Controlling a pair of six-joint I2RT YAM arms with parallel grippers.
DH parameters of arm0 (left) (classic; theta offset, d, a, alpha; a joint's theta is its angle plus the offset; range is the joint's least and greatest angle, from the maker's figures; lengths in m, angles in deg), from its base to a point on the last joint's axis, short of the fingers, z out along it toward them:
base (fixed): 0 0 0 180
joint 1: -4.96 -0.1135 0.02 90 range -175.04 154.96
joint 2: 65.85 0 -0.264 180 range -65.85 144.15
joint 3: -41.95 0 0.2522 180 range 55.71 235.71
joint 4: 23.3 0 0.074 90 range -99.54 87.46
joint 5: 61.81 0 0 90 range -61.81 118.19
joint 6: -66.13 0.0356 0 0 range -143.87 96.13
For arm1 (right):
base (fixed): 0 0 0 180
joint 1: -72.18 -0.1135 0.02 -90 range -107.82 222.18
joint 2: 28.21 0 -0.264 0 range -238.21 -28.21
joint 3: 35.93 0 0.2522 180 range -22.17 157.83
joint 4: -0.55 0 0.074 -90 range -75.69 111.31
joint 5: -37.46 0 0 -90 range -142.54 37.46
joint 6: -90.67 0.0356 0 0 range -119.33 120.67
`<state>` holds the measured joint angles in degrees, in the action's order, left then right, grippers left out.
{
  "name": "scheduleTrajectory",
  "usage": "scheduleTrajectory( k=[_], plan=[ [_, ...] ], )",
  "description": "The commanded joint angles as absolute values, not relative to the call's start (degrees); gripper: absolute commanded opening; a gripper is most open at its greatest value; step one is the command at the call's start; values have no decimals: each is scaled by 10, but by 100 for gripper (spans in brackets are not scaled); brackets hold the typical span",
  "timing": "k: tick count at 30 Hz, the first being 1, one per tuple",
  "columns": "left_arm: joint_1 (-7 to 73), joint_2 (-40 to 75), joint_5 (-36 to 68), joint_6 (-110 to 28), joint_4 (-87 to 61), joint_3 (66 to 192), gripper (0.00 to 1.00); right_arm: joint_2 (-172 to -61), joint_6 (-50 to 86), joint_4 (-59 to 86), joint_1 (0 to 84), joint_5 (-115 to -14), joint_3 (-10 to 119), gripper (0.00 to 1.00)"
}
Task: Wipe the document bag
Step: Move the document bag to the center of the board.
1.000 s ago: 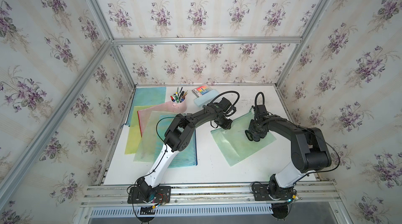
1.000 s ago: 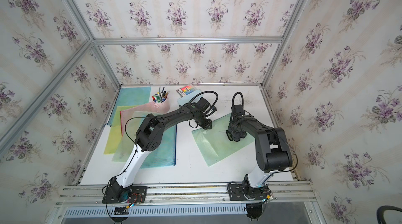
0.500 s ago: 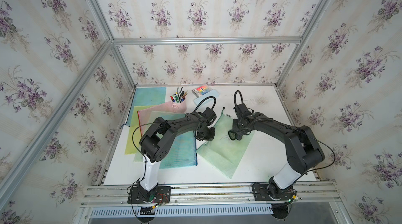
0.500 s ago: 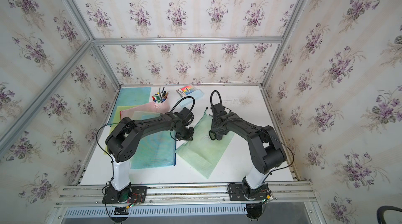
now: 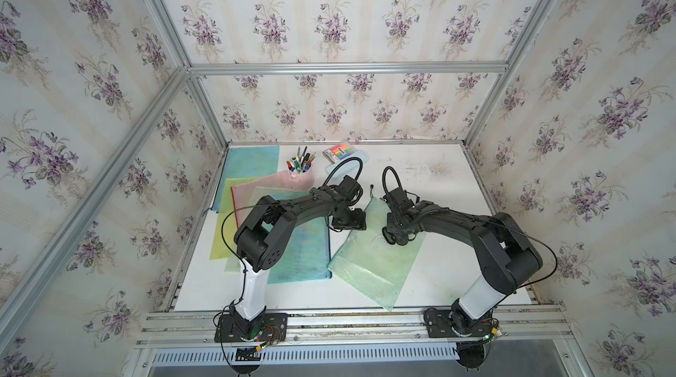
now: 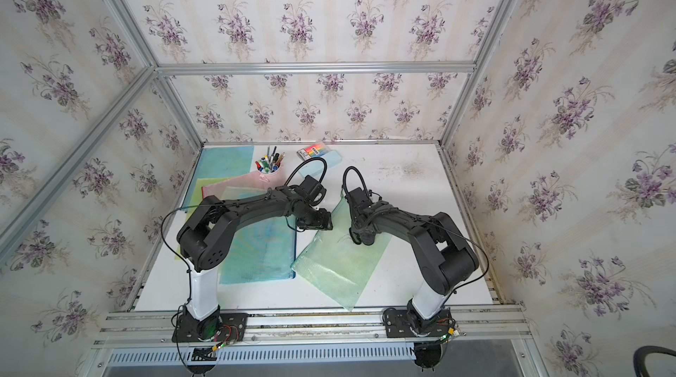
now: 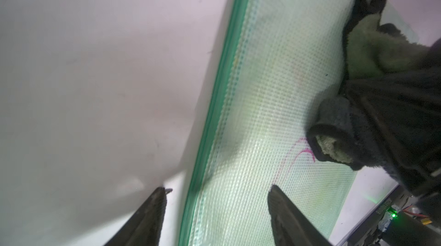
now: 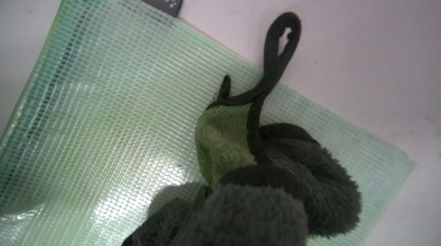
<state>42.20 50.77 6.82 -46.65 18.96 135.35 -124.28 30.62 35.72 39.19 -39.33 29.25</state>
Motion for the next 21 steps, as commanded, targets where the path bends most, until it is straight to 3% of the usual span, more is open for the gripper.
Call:
scheduleTrajectory(
  k=[1,5,10,16,21],
  plan=[
    [420,548,34,-372,200,1384,70,-1257,302,339,383,-448,284,24],
    [405,581,-108,-397,160,1385,69,-1263,300,331,383,-446,284,24],
    [388,561,-205,-457,46,1320,68,-1264,298,320,384,-445,282,24],
    [363,545,-335,-622,-189,1244,68,-1273,291,311,384,-447,280,24],
    [364,550,-377,-568,-120,1272,68,-1270,287,307,384,-442,282,24]
  ],
)
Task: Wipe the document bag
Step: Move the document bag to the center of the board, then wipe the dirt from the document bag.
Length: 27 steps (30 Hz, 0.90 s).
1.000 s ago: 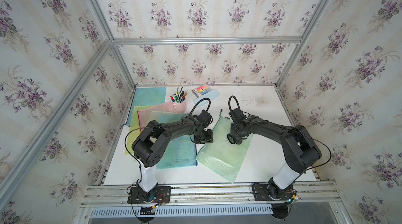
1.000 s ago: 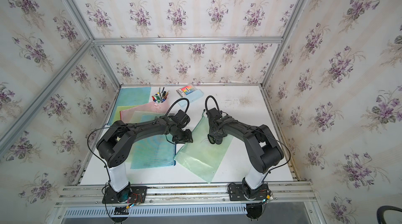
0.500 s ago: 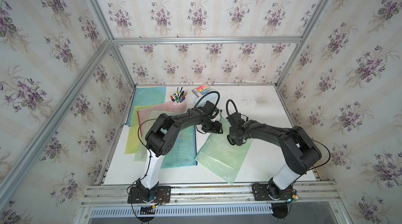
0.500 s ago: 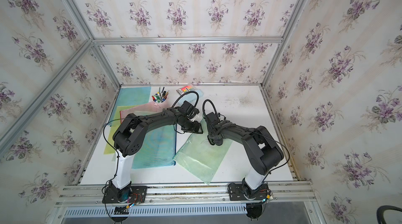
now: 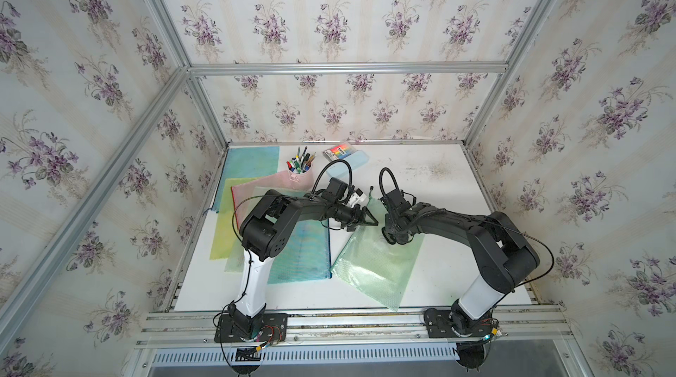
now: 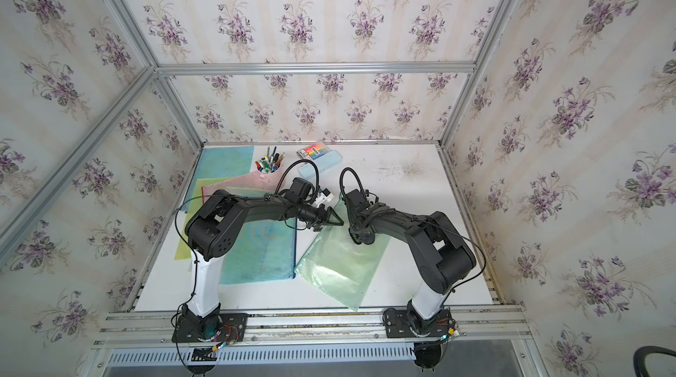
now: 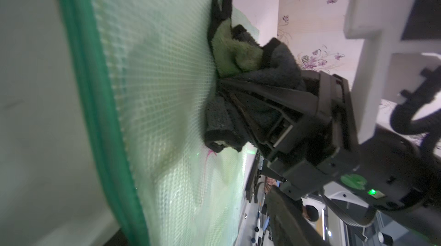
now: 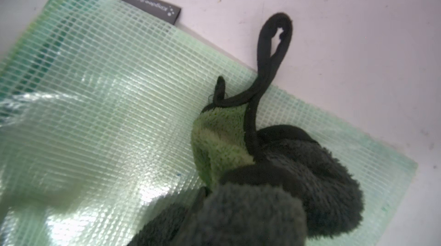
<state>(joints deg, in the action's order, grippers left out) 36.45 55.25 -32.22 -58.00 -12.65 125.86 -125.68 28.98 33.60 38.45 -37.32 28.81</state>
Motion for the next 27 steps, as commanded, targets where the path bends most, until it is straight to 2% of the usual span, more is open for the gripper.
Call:
scheduleTrajectory(
  k=[1,3,6,7,16,21,27],
  plan=[
    [364,549,-362,-520,-47,1288,67,-1270,285,307,385,-443,282,24],
    [365,547,-317,-424,73,1316,64,-1269,283,307,386,-439,281,24],
    [358,548,-283,-381,135,1327,56,-1267,277,307,388,-438,282,24],
    [355,550,-279,-380,135,1326,50,-1265,274,309,390,-437,283,24],
    [350,561,-246,-421,87,1313,17,-1233,221,369,388,-355,331,24],
    [351,536,-214,-503,-3,1261,1,-1229,237,447,331,-248,385,24],
    [354,513,-174,-618,-109,1189,0,-1254,330,426,243,-292,374,24]
  ],
)
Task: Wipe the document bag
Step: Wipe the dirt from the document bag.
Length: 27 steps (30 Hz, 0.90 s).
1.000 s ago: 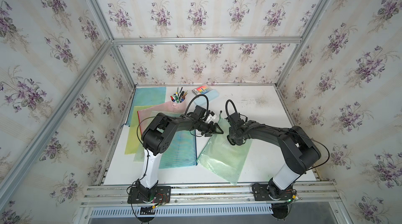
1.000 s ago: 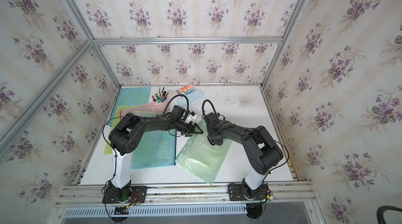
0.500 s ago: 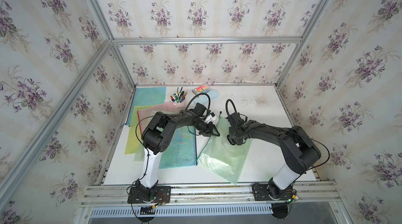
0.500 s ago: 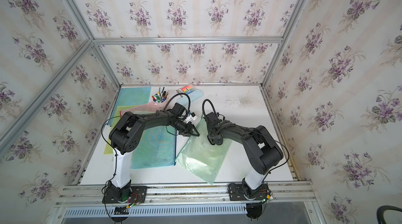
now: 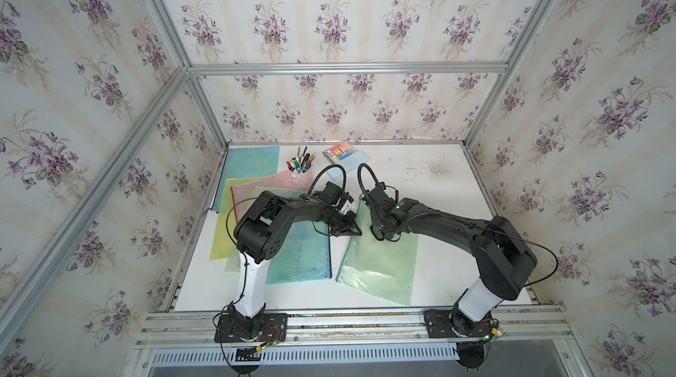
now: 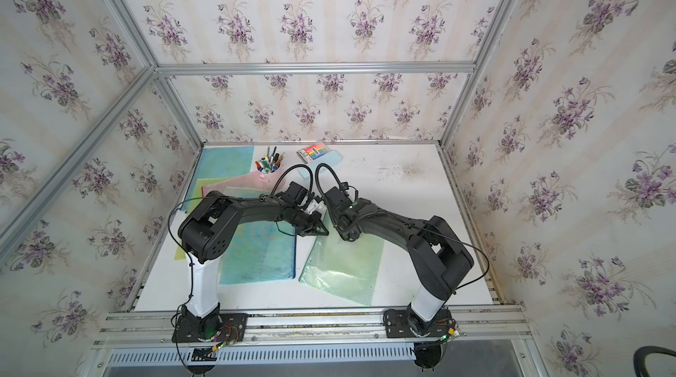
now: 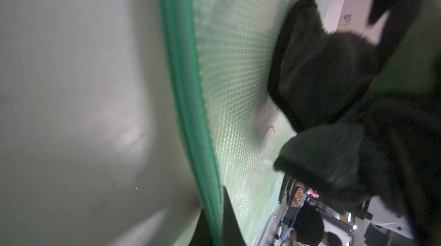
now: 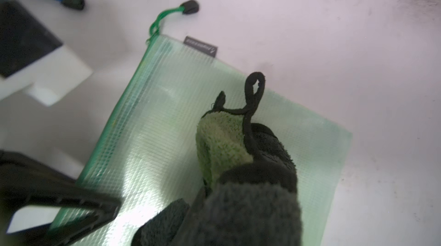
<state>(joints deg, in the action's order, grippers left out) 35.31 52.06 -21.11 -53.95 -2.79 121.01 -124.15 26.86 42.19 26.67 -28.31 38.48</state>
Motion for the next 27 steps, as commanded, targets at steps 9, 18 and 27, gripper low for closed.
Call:
scheduleTrajectory(
  k=[9,18,27],
  plan=[
    [354,498,-173,-688,-191,1139,0,-1289,420,379,312,-290,270,24],
    [355,491,-167,-703,-213,1111,0,-1308,396,370,261,-327,350,24],
    [354,482,-160,-716,-224,1096,0,-1299,408,371,353,-319,249,22]
  ],
)
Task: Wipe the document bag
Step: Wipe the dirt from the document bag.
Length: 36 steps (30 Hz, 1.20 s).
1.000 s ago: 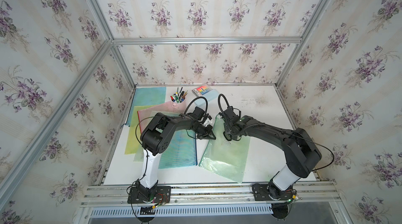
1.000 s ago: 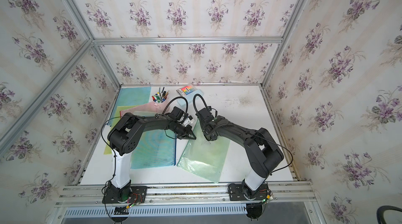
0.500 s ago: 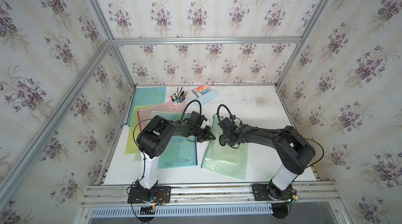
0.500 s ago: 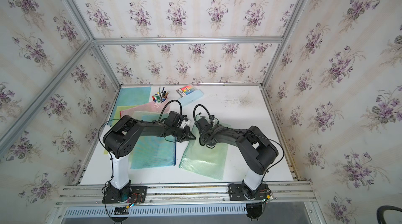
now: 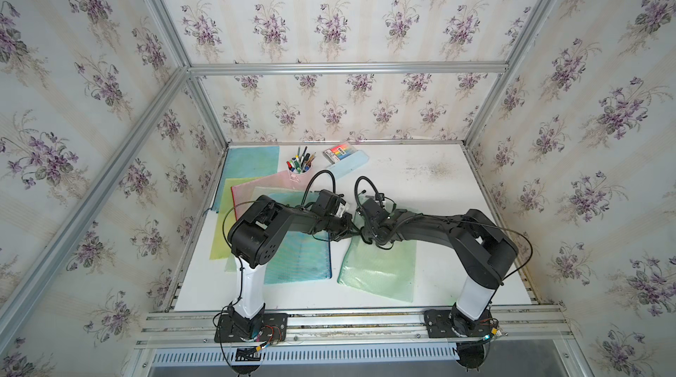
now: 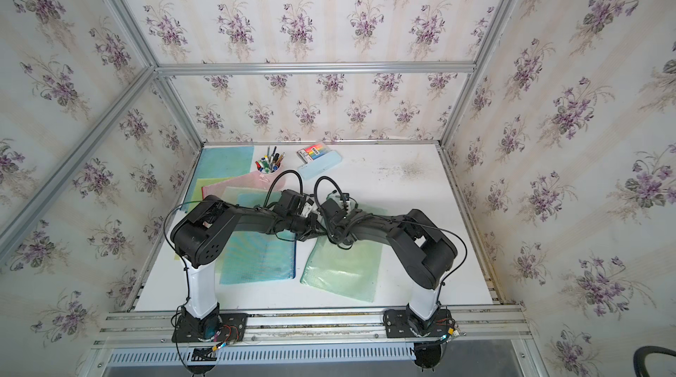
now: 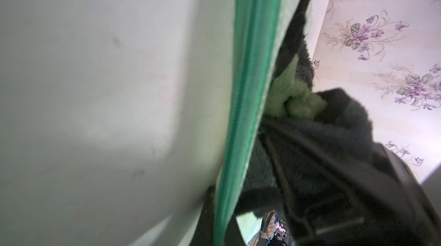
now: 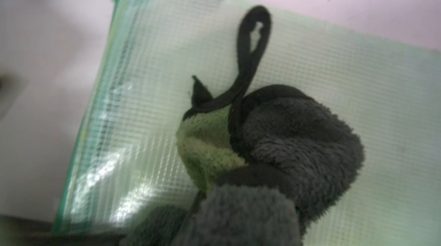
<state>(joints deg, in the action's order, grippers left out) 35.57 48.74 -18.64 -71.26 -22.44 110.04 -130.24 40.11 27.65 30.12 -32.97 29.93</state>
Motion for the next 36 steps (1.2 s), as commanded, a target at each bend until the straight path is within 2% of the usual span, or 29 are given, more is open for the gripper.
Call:
scheduleTrajectory(
  k=[1,4,6,11,14,18,22,25,30,33,36],
  plan=[
    [354,479,-159,-715,-223,1093,0,-1277,402,371,366,-310,240,22],
    [353,479,-154,-717,-225,1088,0,-1236,402,375,363,-308,253,22],
    [354,487,-157,-725,-233,1088,0,-1231,408,365,327,-333,277,23],
    [354,496,-159,-735,-247,1092,0,-1307,407,399,220,-345,366,22],
    [353,493,-158,-737,-247,1095,0,-1311,412,377,236,-332,323,22],
    [351,477,-150,-734,-242,1087,0,-1260,406,361,327,-312,234,21],
    [350,465,-141,-742,-245,1073,0,-1192,400,368,370,-295,233,22],
    [351,466,-136,-757,-264,1061,0,-1192,401,363,335,-324,285,22],
    [350,481,-135,-803,-316,1048,0,-1278,404,336,217,-362,380,22],
    [350,486,-134,-832,-353,1037,0,-1330,423,337,207,-366,380,21],
    [350,487,-133,-848,-378,1027,0,-1328,437,309,222,-353,315,21]
  ],
)
